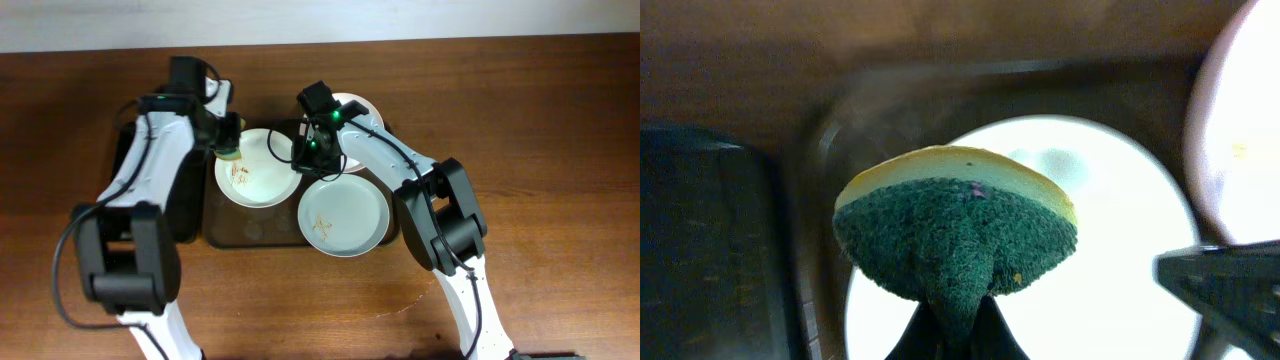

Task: Clean dirty plates on tray and stack at the side
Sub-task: 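Scrub the held white plate with the sponge in the left gripper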

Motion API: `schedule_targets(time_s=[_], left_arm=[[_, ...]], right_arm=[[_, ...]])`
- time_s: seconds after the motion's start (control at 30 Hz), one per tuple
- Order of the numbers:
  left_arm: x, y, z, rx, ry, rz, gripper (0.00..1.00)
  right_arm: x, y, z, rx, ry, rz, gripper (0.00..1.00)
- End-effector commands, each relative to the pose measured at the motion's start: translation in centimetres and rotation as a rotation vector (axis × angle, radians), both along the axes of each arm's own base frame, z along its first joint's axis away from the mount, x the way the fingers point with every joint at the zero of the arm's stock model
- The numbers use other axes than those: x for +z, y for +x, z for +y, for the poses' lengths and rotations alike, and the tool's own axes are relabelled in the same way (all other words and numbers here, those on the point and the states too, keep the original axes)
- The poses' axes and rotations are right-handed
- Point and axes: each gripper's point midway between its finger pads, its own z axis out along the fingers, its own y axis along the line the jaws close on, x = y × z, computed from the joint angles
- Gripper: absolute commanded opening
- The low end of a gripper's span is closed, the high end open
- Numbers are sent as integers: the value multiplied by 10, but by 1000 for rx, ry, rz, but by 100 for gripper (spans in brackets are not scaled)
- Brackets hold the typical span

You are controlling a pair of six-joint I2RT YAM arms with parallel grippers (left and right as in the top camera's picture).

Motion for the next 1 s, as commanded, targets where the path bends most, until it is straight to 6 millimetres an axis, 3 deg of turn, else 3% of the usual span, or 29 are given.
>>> schedule_targets(time_s=[0.0,0.03,0.2,0.27,0.4,0.43,0.5,0.57,0.7,0.8,0.87,0.97], left_arm=[[-53,-7,6,24,112,105,1],[-73,-12,5,20,112,152,1],[-110,-31,-6,-13,110,251,1],[-123,-50,-14,-34,87,318,1],[-108,-103,-62,-282,-202,476,1],[-105,-114,-65,-309,-226,516,1],[-104,-126,-59,-306,-207,567,1],[-109,-113,-49,-257,-164,530,1],[-126,-60,30,190,216,369,1],[-119,-49,66,347,404,287,1],[-116,-49,71,361,449,275,1],[-116,-78,58,288,480,392,1]], right_arm=[[-22,-10,-3,13,-36,38,4],[-22,-9,-3,12,-38,35,4],[-22,-8,-3,12,-34,29,4],[-22,-7,-2,12,-33,27,4],[-21,-6,-2,12,-30,21,4],[-21,-6,-1,12,-30,21,4],[-21,-6,-1,12,-29,21,4],[-21,-6,-1,12,-29,21,4],[-21,-6,-1,12,-29,21,5],[-21,-6,-1,12,-30,21,5],[-21,-5,-1,12,-29,18,4],[-21,-3,-2,9,-35,9,5]])
